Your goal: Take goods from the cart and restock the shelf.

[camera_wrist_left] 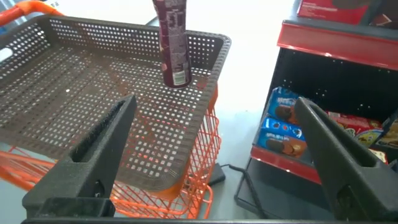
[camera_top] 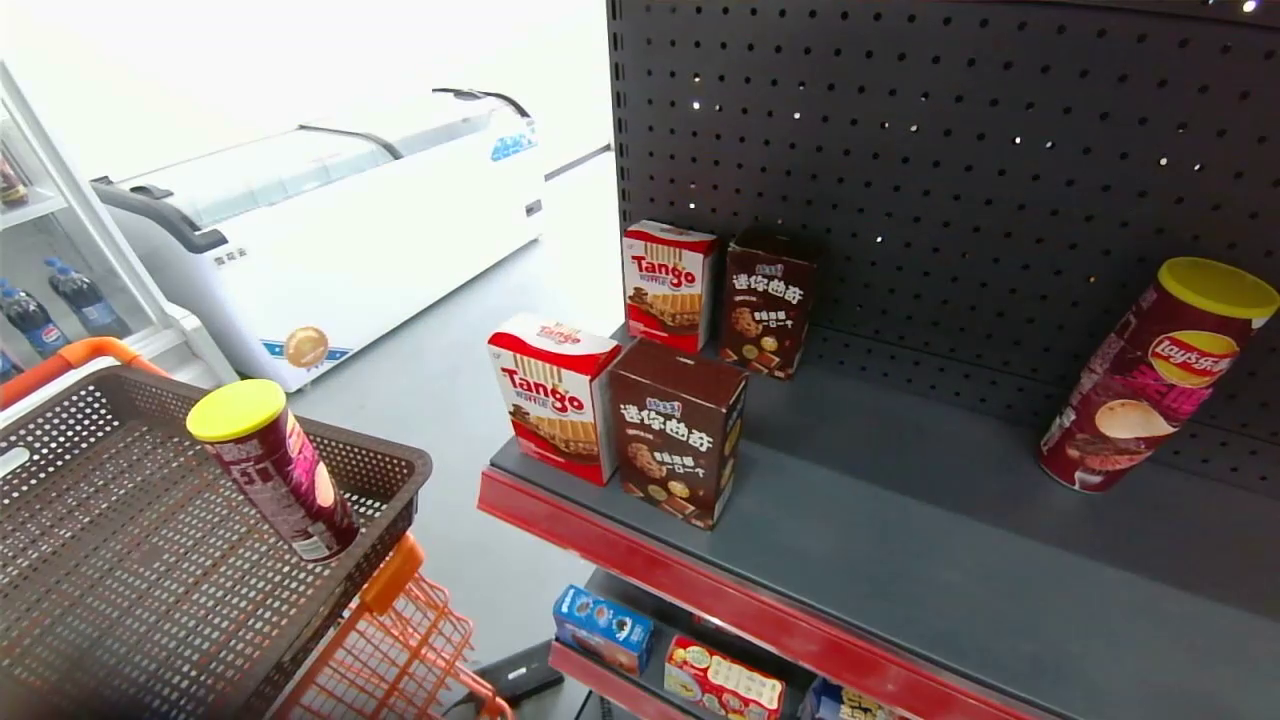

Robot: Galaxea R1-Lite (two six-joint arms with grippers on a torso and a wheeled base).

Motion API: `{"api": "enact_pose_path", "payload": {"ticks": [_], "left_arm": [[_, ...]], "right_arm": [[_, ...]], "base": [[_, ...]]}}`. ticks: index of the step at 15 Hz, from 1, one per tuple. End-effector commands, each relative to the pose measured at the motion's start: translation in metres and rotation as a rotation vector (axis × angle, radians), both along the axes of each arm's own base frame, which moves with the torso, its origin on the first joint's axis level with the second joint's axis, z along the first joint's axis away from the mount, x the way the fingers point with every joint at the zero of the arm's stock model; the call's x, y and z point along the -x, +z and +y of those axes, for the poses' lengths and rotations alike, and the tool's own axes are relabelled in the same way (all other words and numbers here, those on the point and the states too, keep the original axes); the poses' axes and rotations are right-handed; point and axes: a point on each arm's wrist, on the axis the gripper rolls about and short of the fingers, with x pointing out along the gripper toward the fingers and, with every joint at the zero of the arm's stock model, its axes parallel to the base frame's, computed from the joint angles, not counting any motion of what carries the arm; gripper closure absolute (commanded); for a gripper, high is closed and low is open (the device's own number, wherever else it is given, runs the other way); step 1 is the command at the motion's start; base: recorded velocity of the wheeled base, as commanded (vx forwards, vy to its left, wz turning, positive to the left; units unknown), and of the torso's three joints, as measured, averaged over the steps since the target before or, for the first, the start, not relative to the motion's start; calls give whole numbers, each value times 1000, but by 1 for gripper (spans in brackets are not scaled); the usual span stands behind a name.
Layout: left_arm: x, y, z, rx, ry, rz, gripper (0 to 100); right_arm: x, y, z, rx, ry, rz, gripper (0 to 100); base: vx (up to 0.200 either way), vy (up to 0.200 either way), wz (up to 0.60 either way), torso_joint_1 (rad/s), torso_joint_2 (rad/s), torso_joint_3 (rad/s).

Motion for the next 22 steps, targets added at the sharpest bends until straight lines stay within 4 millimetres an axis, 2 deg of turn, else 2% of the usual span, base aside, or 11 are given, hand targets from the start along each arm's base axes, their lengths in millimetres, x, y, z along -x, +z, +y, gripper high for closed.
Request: {"api": "enact_pose_path", "payload": {"ticks": [1,2,3,4,5,6,11,12,14,17,22], "left_arm": [[-13,45,1,-13,82,97,0],[-29,71,3,-20,102,141,0],[-42,83,2,-17,99,182,0],[-62,92,4,-9,160,238,0],[-62,92,4,-9,160,238,0],[-94,96,9,1,200,289,0],[-160,81,14,11,147,389,0],[-161,80,14,11,147,391,0],[-194,71,17,35,155,374,0],[-231,45,23,34,169,403,0],[-274,20,33,31,187,340,0]], "right_arm": [[0,0,0,0,0,1,0],[0,0,0,0,0,1,0],[0,0,0,0,0,1,0],[0,0,0,0,0,1,0],[0,0,0,0,0,1,0],[0,0,0,0,0,1,0],[0,0,0,0,0,1,0],[0,0,0,0,0,1,0],[0,0,0,0,0,1,0],[0,0,0,0,0,1,0],[0,0,0,0,0,1,0]], "base": [[0,0,0,0,0,0],[0,0,0,0,0,0],[0,0,0,0,0,0],[0,0,0,0,0,0],[0,0,0,0,0,0],[0,0,0,0,0,0],[0,0,0,0,0,0],[0,0,0,0,0,0],[0,0,0,0,0,0],[0,0,0,0,0,0],[0,0,0,0,0,0]]}}
